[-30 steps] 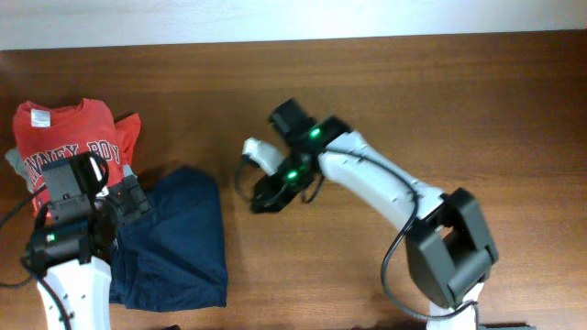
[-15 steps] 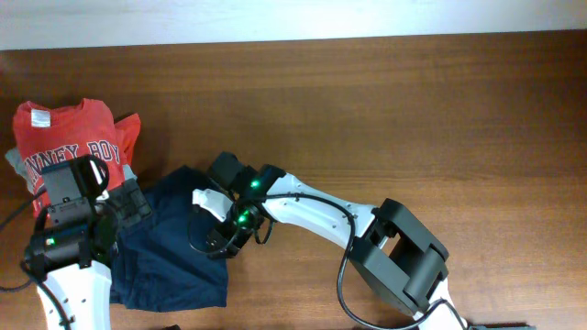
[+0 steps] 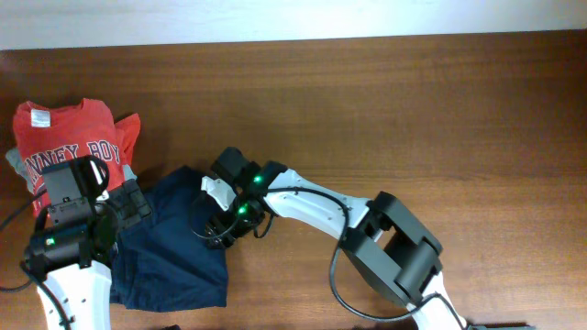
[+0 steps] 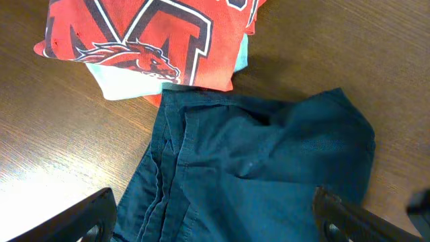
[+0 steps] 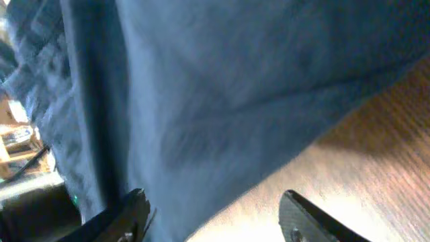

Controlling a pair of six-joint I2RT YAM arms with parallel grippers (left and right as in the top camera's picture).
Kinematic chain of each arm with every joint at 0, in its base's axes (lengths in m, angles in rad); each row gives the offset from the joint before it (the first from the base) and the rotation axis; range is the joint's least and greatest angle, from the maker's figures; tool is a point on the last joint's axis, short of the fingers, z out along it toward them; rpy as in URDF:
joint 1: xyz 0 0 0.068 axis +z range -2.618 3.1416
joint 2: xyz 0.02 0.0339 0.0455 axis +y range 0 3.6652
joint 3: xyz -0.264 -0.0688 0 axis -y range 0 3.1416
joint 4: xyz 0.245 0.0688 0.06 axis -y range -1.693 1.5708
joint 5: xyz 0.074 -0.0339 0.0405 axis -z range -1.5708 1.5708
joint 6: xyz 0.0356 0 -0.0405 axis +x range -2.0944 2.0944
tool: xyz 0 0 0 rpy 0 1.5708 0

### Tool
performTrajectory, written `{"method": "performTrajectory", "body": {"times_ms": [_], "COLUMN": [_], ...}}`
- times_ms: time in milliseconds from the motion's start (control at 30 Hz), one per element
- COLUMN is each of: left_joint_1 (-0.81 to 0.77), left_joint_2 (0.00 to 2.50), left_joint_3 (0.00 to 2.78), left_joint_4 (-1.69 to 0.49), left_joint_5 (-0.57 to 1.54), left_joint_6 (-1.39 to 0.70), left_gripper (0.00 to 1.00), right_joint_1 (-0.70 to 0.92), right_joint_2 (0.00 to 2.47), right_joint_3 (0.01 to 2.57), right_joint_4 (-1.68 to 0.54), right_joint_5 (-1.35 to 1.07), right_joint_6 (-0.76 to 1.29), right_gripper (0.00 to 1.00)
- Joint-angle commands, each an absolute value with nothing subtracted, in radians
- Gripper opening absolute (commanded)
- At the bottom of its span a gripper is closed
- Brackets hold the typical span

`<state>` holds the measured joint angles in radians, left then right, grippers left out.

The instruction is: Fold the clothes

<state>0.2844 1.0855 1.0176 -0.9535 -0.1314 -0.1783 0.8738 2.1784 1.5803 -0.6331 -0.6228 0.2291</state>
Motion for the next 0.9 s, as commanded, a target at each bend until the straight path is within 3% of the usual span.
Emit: {"method": "performTrajectory", "body": {"times_ms": [0, 267, 367, 400, 467, 600, 867], "left_joint_1": [0.285, 0.285, 0.285, 0.285, 0.285, 0.285, 0.284], "left_joint_2": [1.079, 1.079, 1.079, 1.079, 1.079, 1.079, 1.079], "left_joint_3": [1.029, 1.029, 1.029, 1.029, 1.029, 1.029, 1.029], "left_joint_4": [-0.955, -0.955, -0.955, -0.956, -0.956, -0.958, -0.955], "left_joint_5": [-0.145, -0.142, -0.142, -0.142, -0.142, -0.142, -0.139], "left_joint_6": [-0.163, -0.164, -0.164, -0.164, -0.164, -0.163, -0.164], "left_gripper": [0.93, 0.93, 0.93, 0.93, 0.93, 0.93, 0.93], "right_joint_1": [0.867, 0.877, 0.875, 0.868, 0.846, 0.744, 0.457], "right_joint_2": [2.229, 2.309, 2.313, 2.312, 2.312, 2.312, 2.266], "right_joint_3": [1.582, 1.582, 1.582, 1.582, 1.582, 1.582, 1.583], "right_joint_4": [-0.575, -0.431, -0.430, -0.432, -0.448, -0.617, -0.941], "right_joint_5": [-0.691, -0.883, -0.931, -0.932, -0.931, -0.809, -0.519], "right_joint_6": [0.332, 0.384, 0.382, 0.382, 0.383, 0.364, 0.118], "right_gripper": [0.70, 0.71, 0.44, 0.25, 0.04, 0.04, 0.04]}}
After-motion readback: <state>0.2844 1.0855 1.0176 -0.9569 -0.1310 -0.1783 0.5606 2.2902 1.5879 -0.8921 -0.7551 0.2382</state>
